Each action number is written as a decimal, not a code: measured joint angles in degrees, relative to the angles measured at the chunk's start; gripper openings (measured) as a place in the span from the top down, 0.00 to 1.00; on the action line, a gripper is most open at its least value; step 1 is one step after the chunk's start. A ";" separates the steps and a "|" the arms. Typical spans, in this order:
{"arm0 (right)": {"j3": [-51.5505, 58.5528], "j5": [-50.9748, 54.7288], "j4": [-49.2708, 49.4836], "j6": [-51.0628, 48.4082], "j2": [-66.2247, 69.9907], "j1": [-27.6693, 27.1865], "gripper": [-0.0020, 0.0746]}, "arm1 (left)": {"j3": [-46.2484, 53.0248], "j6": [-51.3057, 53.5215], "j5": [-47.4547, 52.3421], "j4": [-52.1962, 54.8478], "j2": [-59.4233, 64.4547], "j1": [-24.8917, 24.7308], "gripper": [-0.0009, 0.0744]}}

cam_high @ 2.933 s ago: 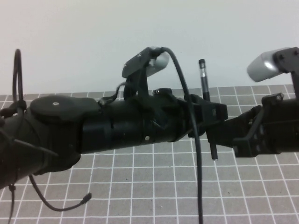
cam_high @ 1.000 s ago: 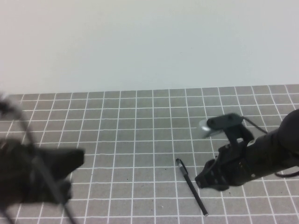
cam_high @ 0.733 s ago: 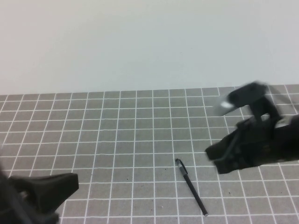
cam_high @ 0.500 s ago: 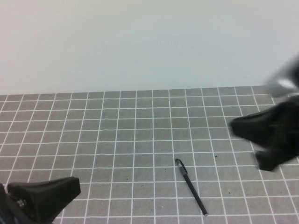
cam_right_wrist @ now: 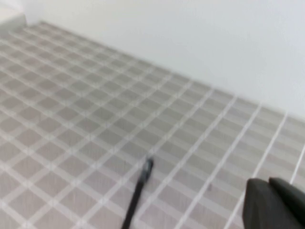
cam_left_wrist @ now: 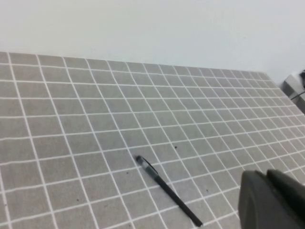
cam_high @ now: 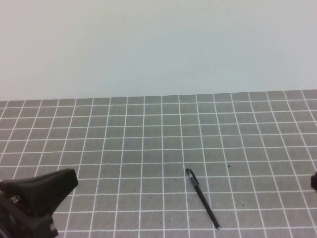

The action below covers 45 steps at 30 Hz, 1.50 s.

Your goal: Cap the pen

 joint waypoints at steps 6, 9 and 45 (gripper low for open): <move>6.32 1.13 0.22 0.00 0.45 0.00 0.98 | 0.00 -0.10 0.89 -0.36 0.00 0.00 0.99; 9.46 1.23 0.22 0.00 0.72 0.00 0.98 | 0.00 -0.10 0.99 -0.40 0.00 0.00 0.99; 18.07 3.41 0.35 0.21 0.72 0.00 0.98 | 21.70 -26.96 -13.68 41.32 -26.18 12.18 0.99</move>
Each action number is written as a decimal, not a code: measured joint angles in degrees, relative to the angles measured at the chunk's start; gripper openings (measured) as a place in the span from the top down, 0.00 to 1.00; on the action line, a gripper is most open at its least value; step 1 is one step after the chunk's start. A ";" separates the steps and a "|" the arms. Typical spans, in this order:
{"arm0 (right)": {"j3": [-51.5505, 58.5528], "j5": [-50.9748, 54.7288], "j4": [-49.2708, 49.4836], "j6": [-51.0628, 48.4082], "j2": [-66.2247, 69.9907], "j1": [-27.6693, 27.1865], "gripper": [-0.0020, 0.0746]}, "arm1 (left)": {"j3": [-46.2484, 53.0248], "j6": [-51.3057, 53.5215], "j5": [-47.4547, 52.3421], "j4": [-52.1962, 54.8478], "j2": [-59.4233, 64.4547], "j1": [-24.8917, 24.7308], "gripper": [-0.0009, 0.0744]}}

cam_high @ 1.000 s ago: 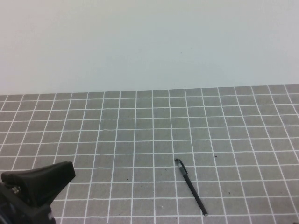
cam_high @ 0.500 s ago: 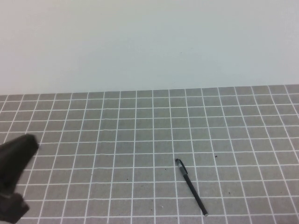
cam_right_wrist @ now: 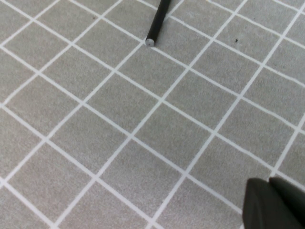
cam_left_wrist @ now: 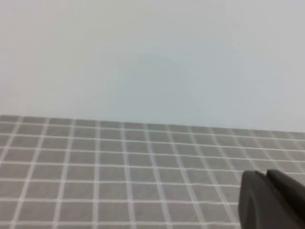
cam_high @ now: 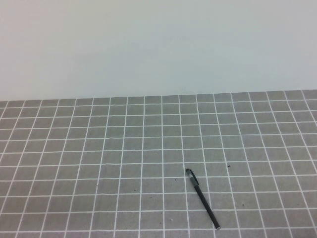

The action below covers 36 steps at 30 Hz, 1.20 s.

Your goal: Cap the pen

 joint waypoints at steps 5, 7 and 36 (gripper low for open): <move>0.00 0.00 0.00 0.00 0.00 0.00 0.98 | 6.64 -7.39 -0.22 8.16 -6.15 1.07 0.99; 0.00 0.00 0.13 0.00 0.00 0.00 0.98 | 8.10 -9.08 1.06 8.16 -7.55 1.31 0.99; 0.00 1.28 0.49 0.00 -2.89 -0.73 0.98 | 7.97 -9.55 9.15 8.16 -7.55 1.72 0.99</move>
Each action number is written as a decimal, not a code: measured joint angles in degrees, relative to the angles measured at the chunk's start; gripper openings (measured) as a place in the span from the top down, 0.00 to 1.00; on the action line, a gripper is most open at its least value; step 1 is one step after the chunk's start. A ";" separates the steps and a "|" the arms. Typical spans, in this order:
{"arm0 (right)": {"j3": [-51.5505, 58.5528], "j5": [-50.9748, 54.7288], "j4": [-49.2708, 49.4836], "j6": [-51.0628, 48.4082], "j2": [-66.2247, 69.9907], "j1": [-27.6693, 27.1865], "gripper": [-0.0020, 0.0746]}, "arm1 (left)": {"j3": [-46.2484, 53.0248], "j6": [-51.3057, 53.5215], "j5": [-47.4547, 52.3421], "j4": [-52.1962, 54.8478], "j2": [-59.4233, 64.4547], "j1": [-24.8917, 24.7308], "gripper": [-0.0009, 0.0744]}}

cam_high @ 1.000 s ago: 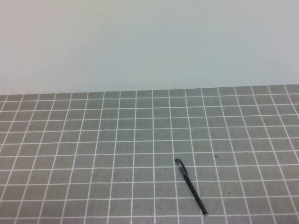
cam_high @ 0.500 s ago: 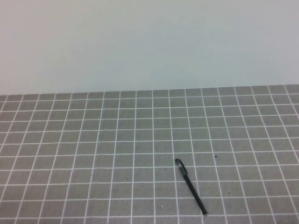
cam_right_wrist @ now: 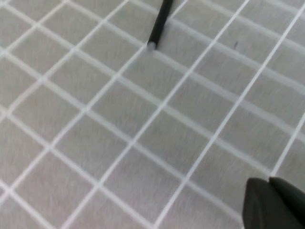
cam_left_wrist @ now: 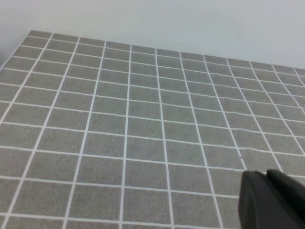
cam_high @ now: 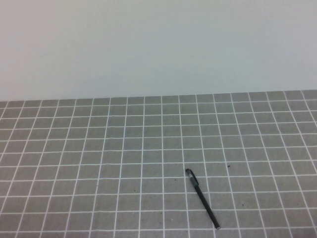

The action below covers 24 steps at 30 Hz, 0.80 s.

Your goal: Cap the pen

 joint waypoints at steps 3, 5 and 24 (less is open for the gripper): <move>0.00 0.77 0.00 0.00 -5.10 -1.55 0.98 | 0.00 0.00 0.00 0.00 0.00 0.00 0.99; 0.41 0.91 0.00 0.11 -8.33 -3.03 0.98 | 0.00 0.00 0.00 0.00 0.00 0.00 0.99; 3.54 -2.86 0.00 0.11 -35.39 -30.95 0.98 | 0.00 -0.17 0.00 0.30 0.00 0.00 0.99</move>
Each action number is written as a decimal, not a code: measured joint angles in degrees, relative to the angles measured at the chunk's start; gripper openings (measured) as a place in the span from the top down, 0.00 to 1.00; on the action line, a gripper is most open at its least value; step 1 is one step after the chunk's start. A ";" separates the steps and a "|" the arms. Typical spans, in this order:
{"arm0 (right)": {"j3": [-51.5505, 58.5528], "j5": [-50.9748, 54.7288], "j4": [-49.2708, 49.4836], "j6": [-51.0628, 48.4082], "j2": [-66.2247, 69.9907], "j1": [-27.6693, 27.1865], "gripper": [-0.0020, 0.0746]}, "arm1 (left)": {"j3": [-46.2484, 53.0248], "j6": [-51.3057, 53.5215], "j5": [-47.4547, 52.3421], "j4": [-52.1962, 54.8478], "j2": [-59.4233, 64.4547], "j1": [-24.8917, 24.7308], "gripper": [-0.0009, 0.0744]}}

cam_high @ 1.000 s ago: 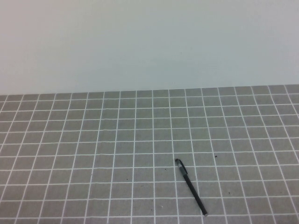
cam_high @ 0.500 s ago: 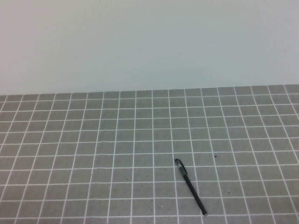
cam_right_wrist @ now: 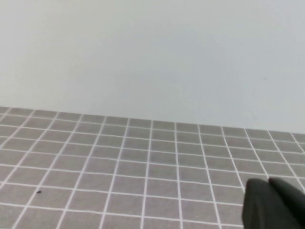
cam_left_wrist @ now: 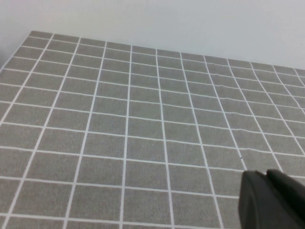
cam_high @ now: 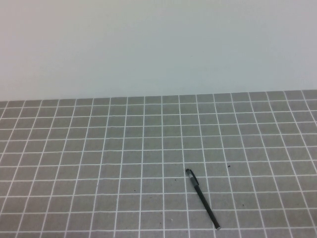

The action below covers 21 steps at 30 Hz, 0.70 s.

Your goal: Cap the pen

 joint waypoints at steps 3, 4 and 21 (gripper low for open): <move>0.00 1.00 0.00 0.00 0.00 -0.34 0.98 | 0.00 0.00 -0.09 0.00 0.00 0.00 0.99; 0.00 1.31 0.00 0.00 0.00 -0.34 0.98 | 0.00 0.00 -0.09 0.00 0.00 0.00 0.99; -0.14 12.94 -23.69 38.56 0.00 -3.26 0.98 | 0.00 0.00 -0.09 0.00 0.00 0.00 0.99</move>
